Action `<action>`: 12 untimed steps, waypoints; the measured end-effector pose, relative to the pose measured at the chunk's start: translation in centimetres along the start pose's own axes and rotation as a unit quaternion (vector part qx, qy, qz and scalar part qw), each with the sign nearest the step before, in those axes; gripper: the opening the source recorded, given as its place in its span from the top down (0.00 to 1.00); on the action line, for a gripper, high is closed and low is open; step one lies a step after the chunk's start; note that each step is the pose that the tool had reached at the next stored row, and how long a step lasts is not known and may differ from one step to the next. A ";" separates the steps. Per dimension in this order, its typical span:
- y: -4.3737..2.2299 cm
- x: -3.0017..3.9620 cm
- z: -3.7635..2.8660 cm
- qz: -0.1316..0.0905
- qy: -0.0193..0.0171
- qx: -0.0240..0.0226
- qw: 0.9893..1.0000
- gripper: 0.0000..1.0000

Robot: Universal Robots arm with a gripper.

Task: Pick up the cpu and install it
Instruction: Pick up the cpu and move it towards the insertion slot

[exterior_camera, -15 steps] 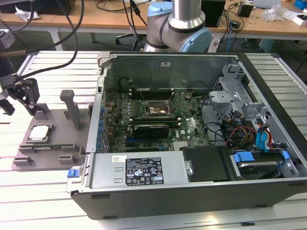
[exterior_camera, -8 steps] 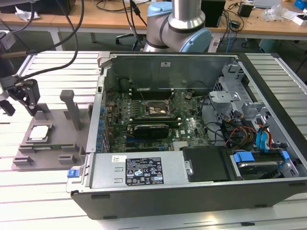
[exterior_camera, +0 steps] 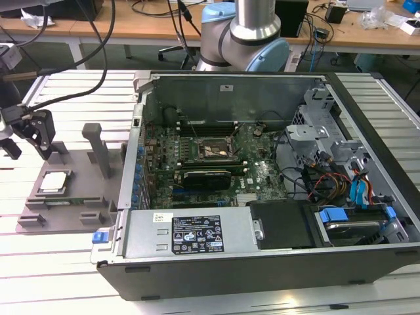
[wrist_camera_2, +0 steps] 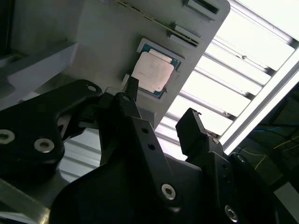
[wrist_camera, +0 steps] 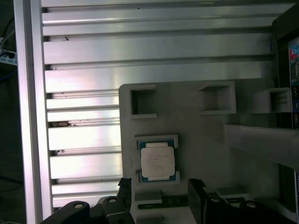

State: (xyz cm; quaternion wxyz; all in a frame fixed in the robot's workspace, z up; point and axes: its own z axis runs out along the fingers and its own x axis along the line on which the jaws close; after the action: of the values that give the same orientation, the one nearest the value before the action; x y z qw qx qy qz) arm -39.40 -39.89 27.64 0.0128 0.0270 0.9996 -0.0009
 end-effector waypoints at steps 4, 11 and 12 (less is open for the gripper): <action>0.00 0.00 0.13 0.000 0.000 0.000 1.000 0.40; 0.00 0.01 0.51 0.000 0.000 0.000 1.000 0.40; 0.00 0.01 0.60 0.000 0.000 0.000 1.000 0.40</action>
State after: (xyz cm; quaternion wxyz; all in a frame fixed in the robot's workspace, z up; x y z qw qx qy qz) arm -39.40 -39.89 27.05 0.0128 0.0270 0.9996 -0.0009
